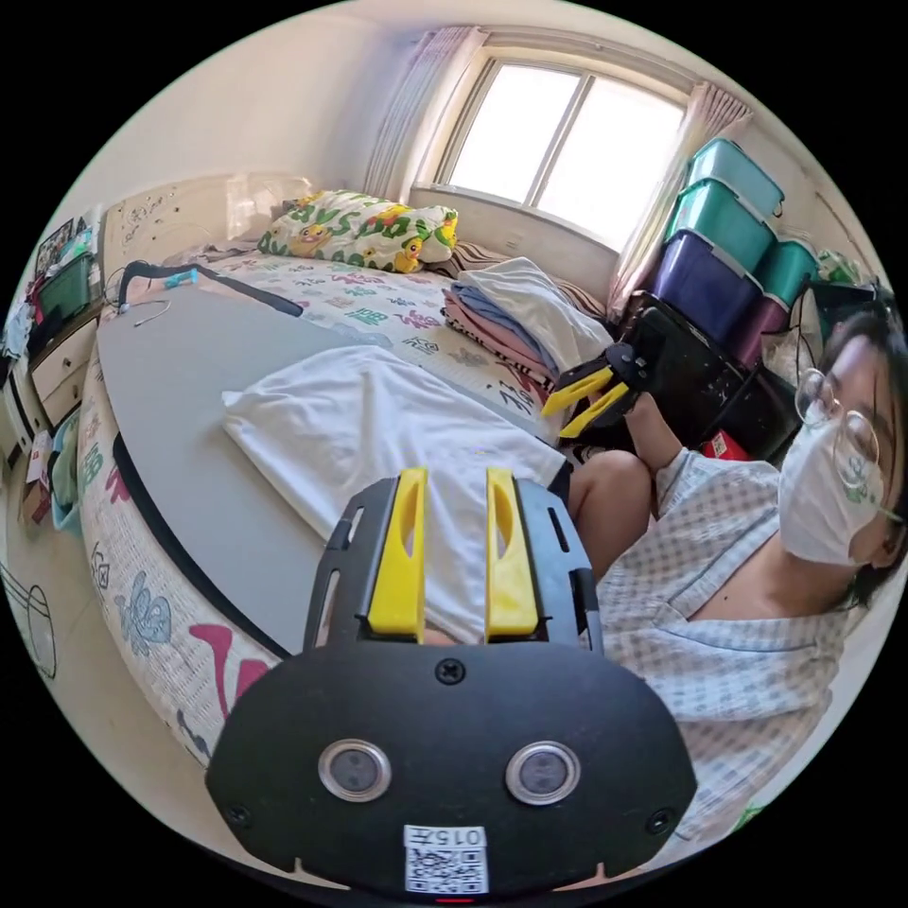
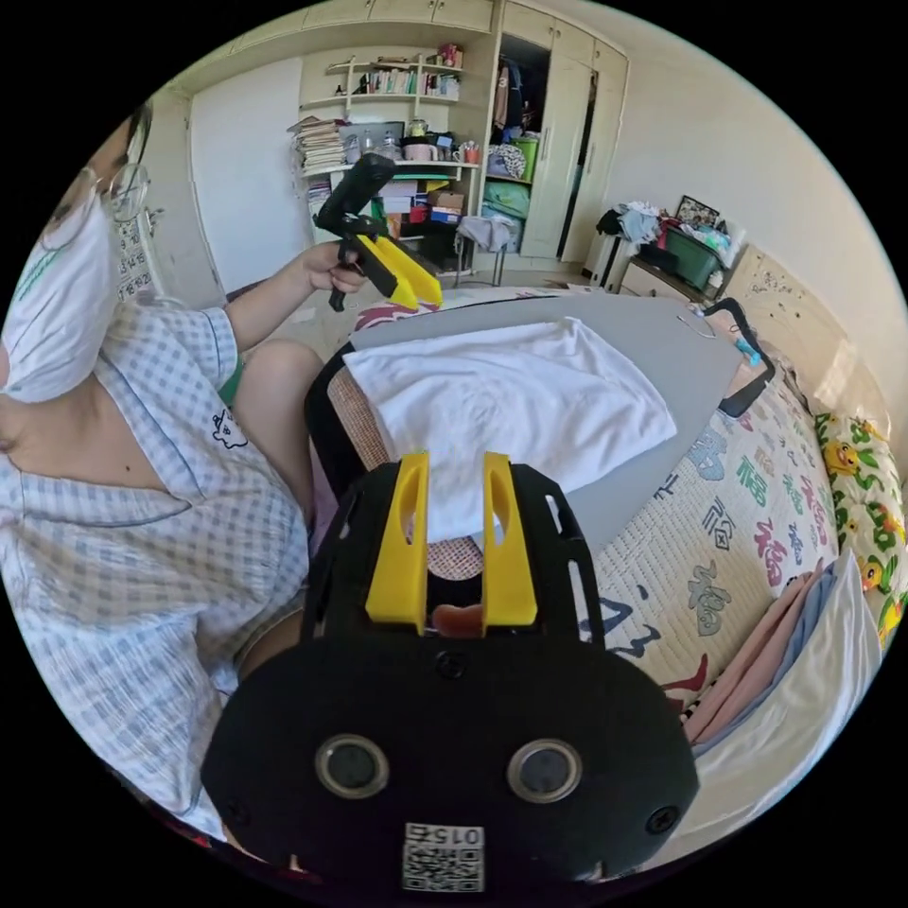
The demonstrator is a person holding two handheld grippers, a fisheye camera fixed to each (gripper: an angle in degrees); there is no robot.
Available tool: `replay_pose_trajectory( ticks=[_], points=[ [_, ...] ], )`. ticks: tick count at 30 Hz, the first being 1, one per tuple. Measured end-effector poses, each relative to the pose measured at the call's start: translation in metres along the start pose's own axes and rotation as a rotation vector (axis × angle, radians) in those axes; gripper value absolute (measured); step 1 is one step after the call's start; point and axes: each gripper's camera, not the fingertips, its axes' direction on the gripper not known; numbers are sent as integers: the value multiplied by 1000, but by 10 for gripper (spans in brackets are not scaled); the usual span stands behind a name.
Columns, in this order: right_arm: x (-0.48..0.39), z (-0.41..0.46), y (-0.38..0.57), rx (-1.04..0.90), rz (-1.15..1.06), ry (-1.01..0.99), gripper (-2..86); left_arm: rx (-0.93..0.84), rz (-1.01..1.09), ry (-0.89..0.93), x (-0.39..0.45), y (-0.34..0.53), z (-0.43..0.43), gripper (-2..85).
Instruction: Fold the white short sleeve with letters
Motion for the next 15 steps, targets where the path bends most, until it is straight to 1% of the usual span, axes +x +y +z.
replay_pose_trajectory(
  ticks=[2, 4, 6, 7, 10, 12, 14, 15],
  points=[
    [-16, 12, 17, -20, -21, -27, 109, 11, 31, -25, 20, 16, 2, 99],
    [-25, 23, 35, -2, -22, -8, 109, -75, 63, -72, 36, 24, 12, 110],
    [-29, 36, 48, -51, -35, -5, 101, -154, 119, -124, 50, 28, 23, 150],
    [-33, 41, 54, -101, -64, -6, 101, -172, 126, -134, 53, 28, 25, 152],
    [-37, 45, 70, -83, -43, -12, 103, -219, 153, -182, 61, 29, 33, 145],
    [-41, 48, 79, -94, -26, 53, 80, -252, 166, -276, 67, 30, 38, 113],
    [-47, 48, 89, -103, -31, 190, 10, -239, 173, -282, 71, 29, 35, 99],
    [-49, 48, 91, -100, -41, 207, 4, -233, 163, -279, 71, 27, 31, 92]
  ],
)
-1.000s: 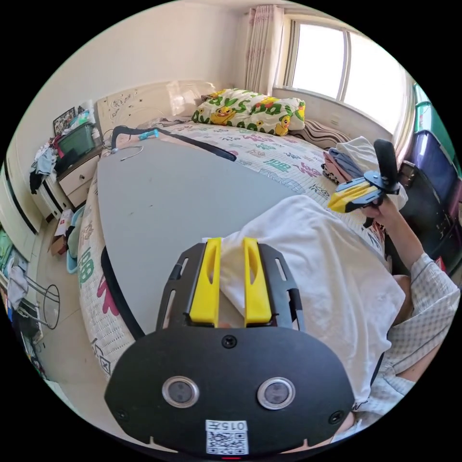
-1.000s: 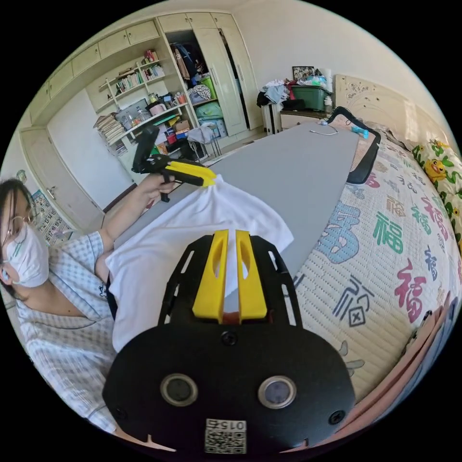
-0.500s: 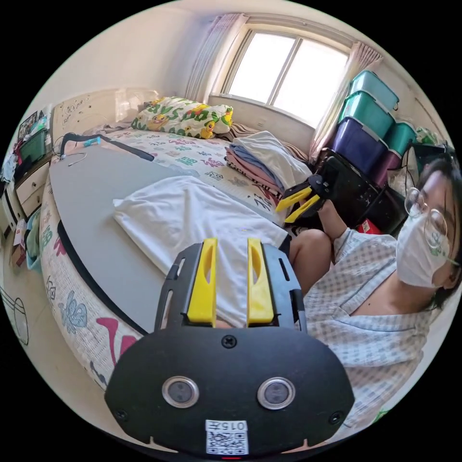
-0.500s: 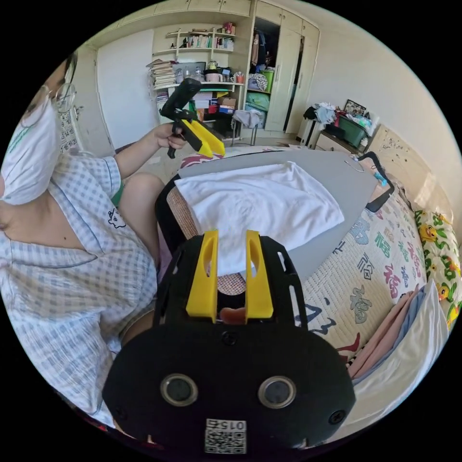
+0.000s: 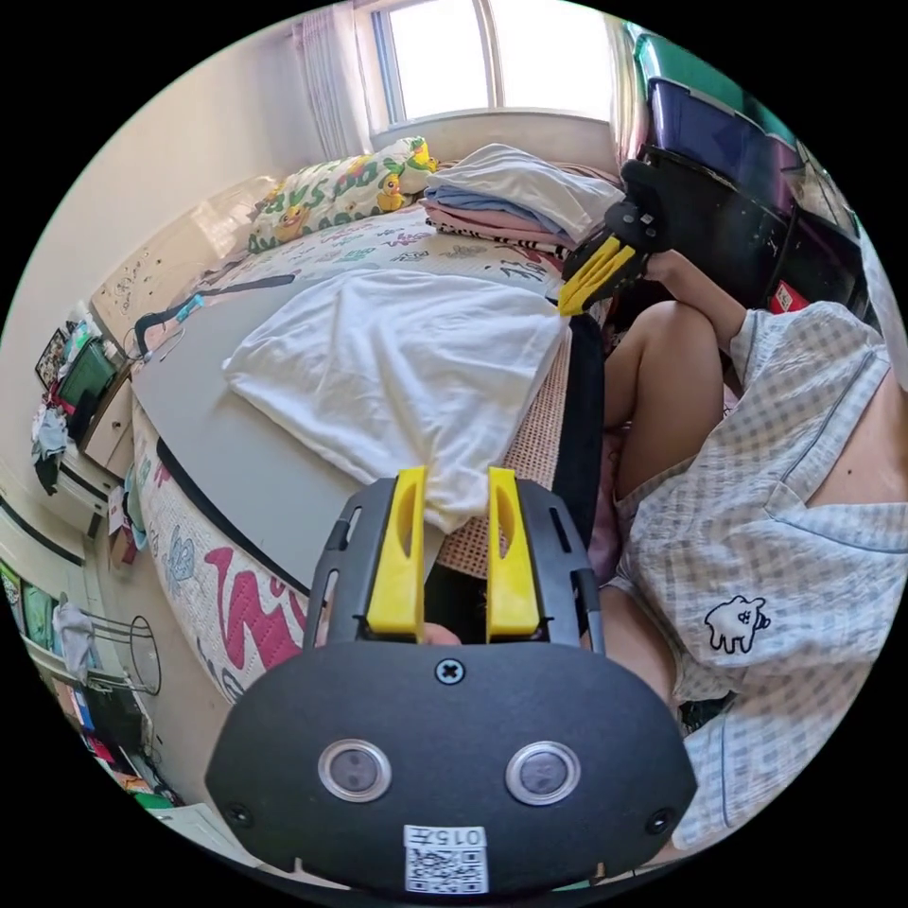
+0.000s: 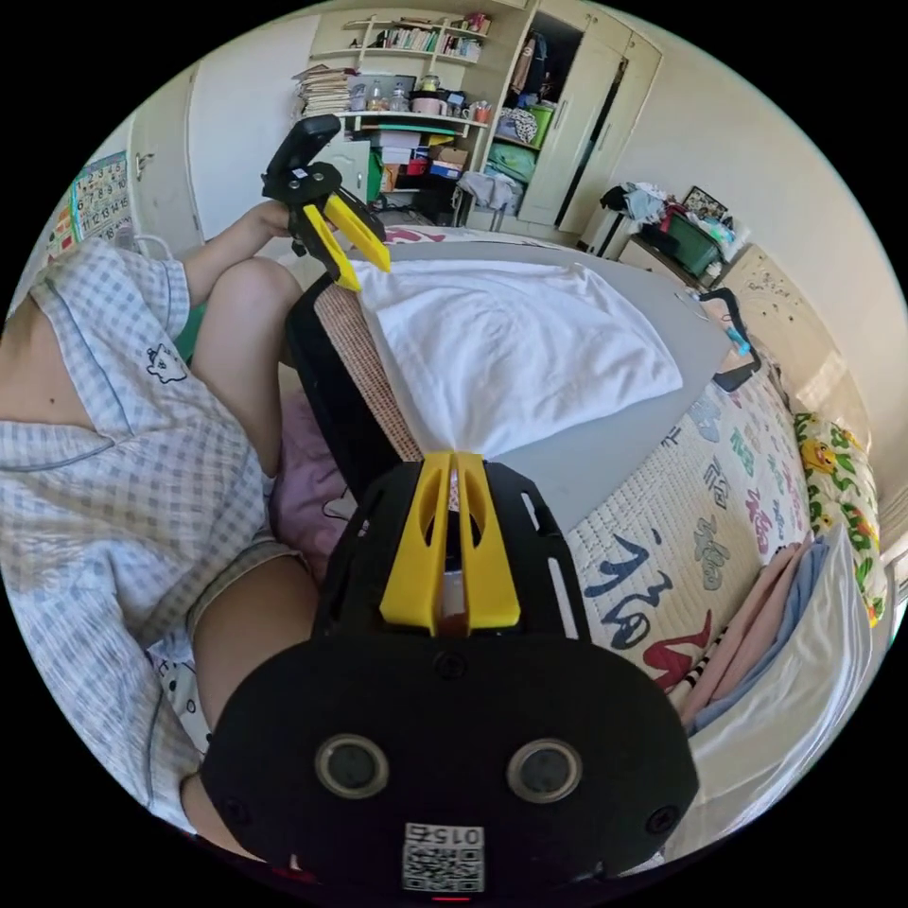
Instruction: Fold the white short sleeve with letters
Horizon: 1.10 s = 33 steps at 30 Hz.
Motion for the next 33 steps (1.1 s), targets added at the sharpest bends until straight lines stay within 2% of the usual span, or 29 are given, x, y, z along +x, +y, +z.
replay_pose_trajectory(
  ticks=[7, 21, 28, 33],
  points=[
    [-11, -20, 22, 49, -47, -105, -10, 66, -7, -41, -1, 6, -30, 48],
    [-34, -1, 9, -198, -164, -135, -10, -58, 77, -44, -3, 14, -13, 10],
    [-39, -10, -5, -298, -209, -176, -8, -119, 121, 2, -11, 26, 12, 11],
    [-16, -51, -8, -228, -186, -301, 1, -34, 120, 100, -40, 52, 1, 18]
  ],
)
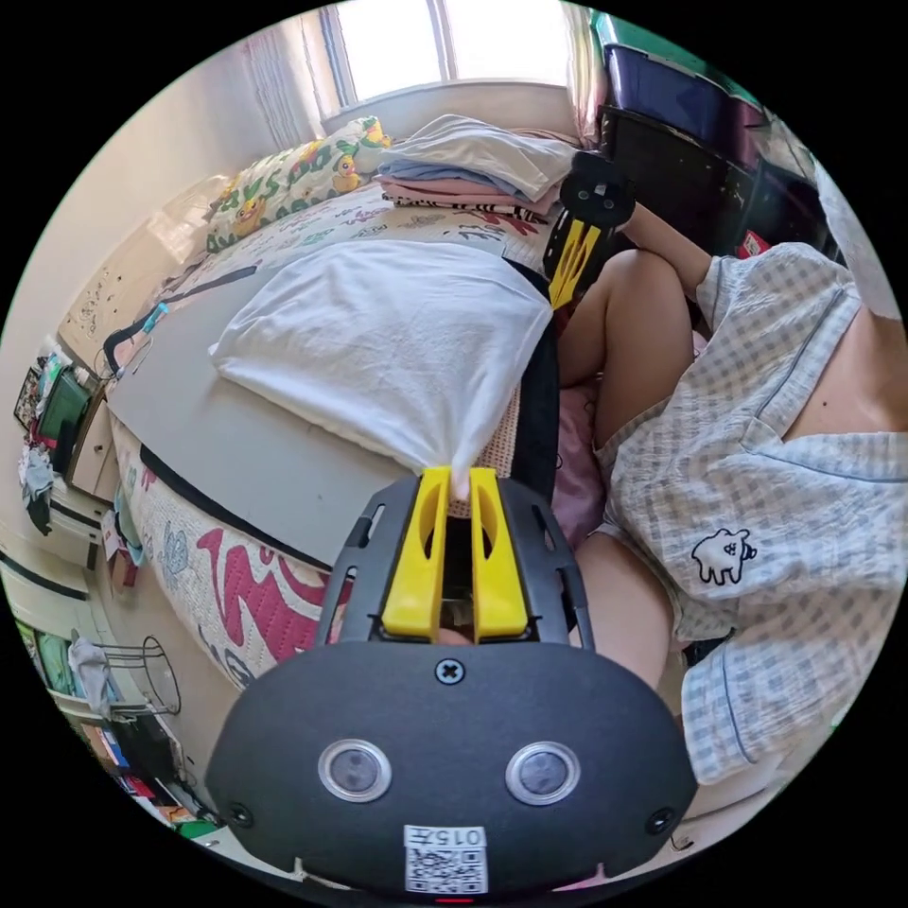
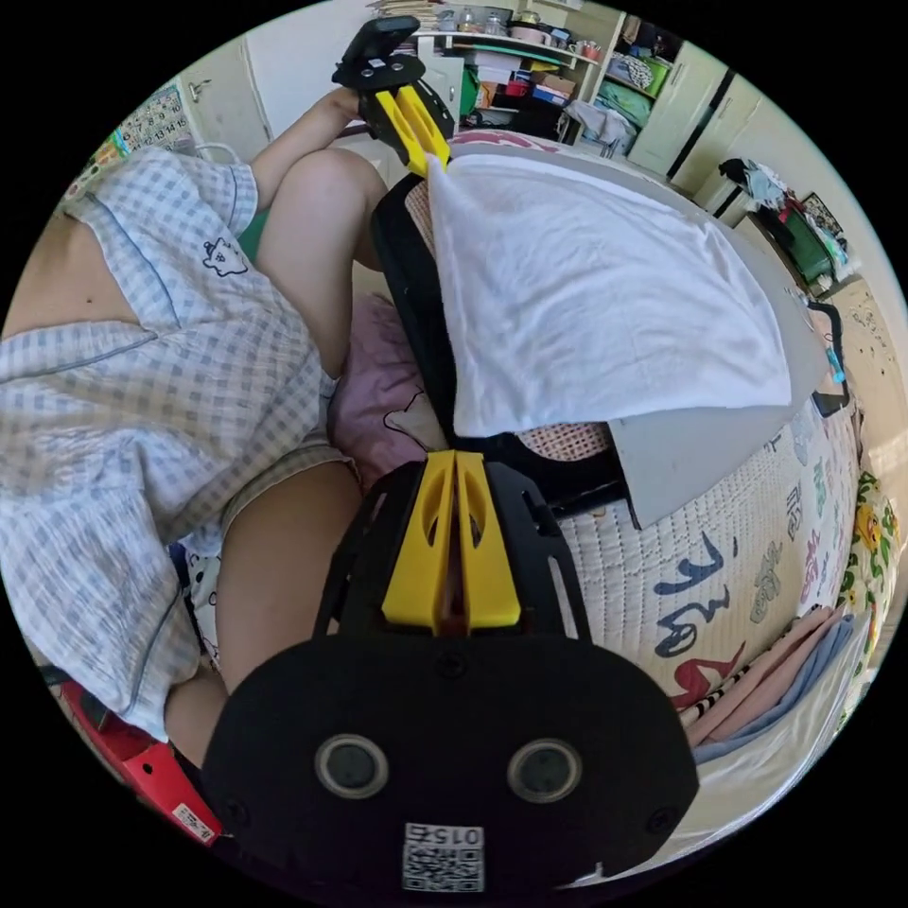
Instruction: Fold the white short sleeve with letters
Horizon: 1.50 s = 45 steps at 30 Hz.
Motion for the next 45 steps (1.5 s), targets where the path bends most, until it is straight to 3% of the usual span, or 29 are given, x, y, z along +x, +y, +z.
replay_pose_trajectory(
  ticks=[4, 8, 12, 16, 20, 23, 27, 35, 41, 45],
  points=[
    [16, -66, 23, 251, 111, 53, 38, 228, -56, 26, -30, 34, -37, 29],
    [65, -121, 26, 465, 408, 125, 56, 434, -302, 25, -112, 49, -58, 51],
    [122, -149, 20, 613, 592, 33, 81, 461, -537, 74, -222, 36, -34, 79],
    [193, -175, 5, 739, 770, -66, 95, 411, -635, 127, -307, 9, 11, 99],
    [254, -186, -21, 661, 913, -73, 119, 284, -685, 96, -377, -23, 72, 131],
    [284, -183, -39, 606, 903, -204, 145, 259, -711, 158, -416, -32, 104, 136],
    [296, -188, -58, 532, 899, -174, 148, 220, -678, 134, -447, -43, 126, 136],
    [266, -211, -91, 558, 783, -257, 106, 162, -617, 369, -479, -48, 162, 117],
    [230, -229, -120, 524, 769, -248, 87, 128, -591, 368, -479, -64, 162, 85],
    [189, -252, -137, 550, 780, -182, 57, 104, -587, 246, -452, -83, 130, 52]
  ],
)
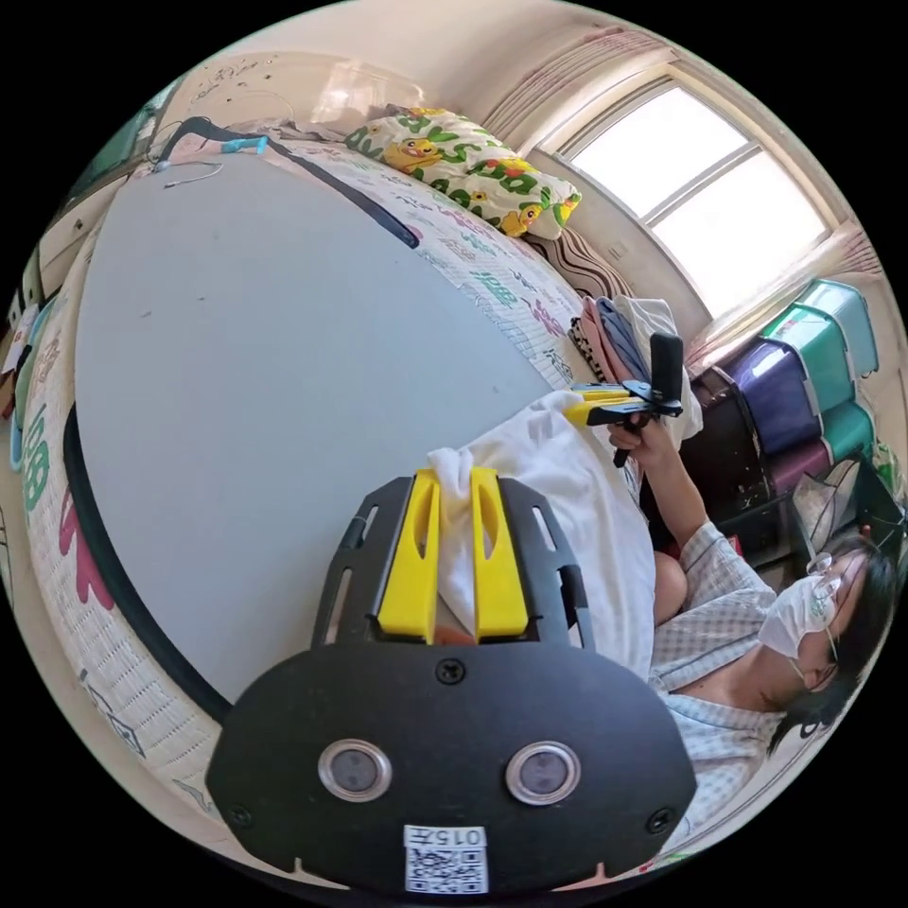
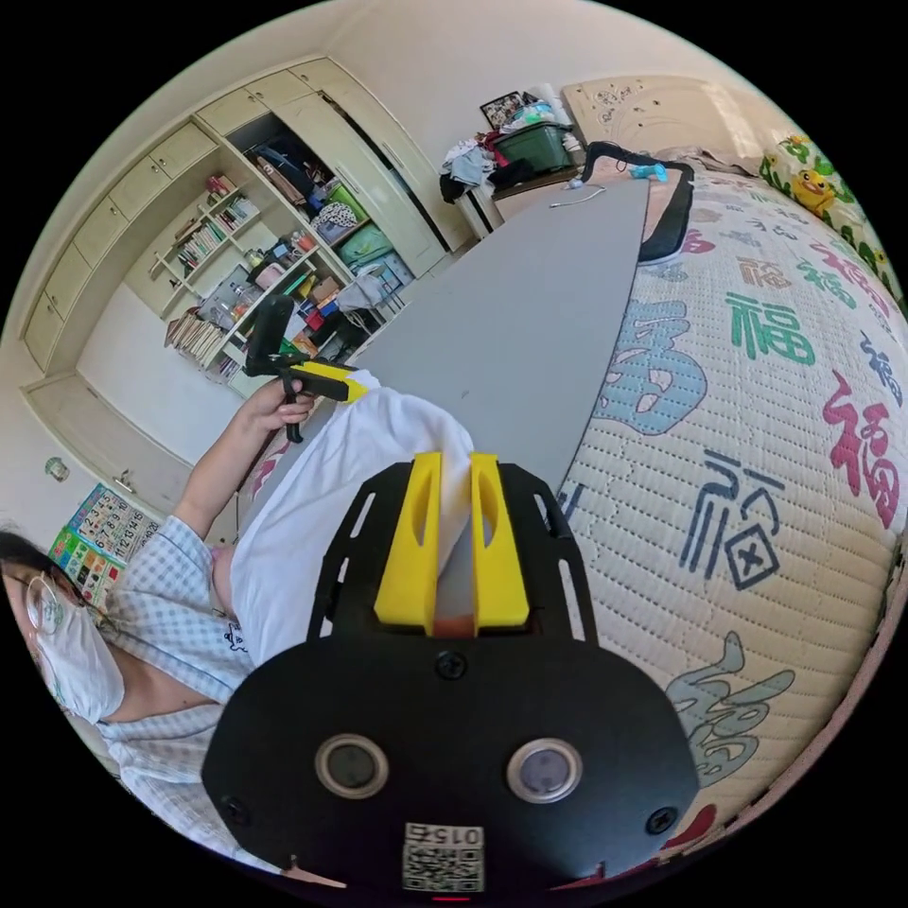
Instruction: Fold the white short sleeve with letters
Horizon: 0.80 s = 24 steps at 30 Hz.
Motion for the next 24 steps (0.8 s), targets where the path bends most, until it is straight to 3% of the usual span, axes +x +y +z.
replay_pose_trajectory(
  ticks=[7, 12, 16, 24],
  points=[
    [-151, -102, 60, 218, -195, 88, 27, 202, 212, -53, 157, 35, -112, 30],
    [-254, -188, 121, 353, -304, 157, 19, 361, 409, -121, 322, 68, -190, 24],
    [-333, -261, 174, 463, -372, 269, 15, 448, 519, -144, 421, 80, -217, 23],
    [-428, -376, 246, 603, -385, 590, 11, 567, 735, -18, 592, 48, -203, 19]
  ],
)
